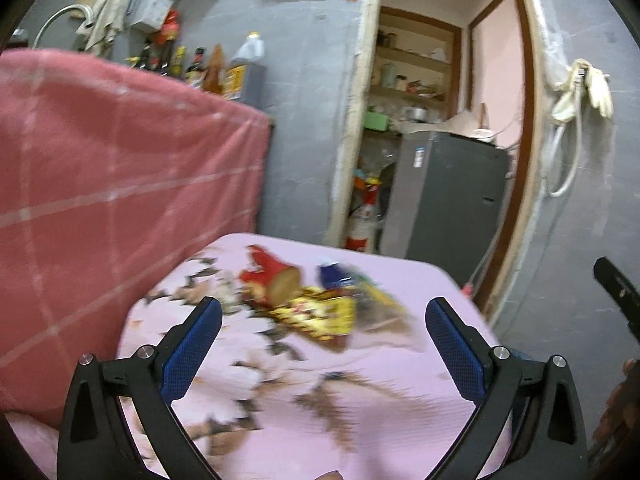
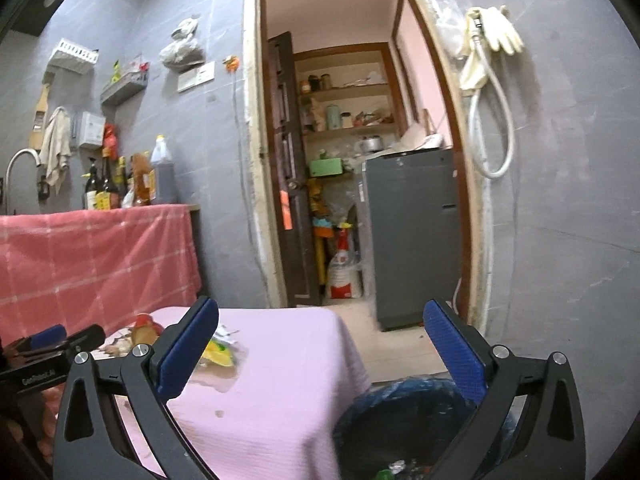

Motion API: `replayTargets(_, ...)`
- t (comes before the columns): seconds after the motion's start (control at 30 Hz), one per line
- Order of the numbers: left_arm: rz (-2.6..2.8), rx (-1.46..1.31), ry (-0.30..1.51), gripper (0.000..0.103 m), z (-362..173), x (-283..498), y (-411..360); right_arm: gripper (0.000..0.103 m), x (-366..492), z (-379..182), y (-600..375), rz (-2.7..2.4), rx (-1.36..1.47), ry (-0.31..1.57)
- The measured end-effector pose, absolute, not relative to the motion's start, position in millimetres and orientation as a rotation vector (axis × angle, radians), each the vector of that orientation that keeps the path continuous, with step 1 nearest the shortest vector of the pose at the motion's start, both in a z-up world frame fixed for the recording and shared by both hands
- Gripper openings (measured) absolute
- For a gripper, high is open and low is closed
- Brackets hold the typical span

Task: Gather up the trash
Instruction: 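Move both tools back to the table toward the red cup and lemon bag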

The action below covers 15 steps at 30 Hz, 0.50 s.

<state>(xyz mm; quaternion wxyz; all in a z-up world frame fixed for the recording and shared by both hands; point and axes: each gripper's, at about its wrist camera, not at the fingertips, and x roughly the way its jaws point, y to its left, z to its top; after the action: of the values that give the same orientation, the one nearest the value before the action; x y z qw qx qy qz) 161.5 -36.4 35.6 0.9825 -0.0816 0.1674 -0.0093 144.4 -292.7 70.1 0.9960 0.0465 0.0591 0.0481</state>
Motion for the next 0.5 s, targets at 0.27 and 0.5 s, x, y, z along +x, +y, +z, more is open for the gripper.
replayTargets(0.27,0.051,-0.166,0.403,0.100,11,172,5,0.103,171,58,-258,0.167,0.076,0.164)
replayTargets(0.5,0.074,-0.163,0.433,0.100,5,190,24,0.103,198,46,-231,0.223,0.047,0.243)
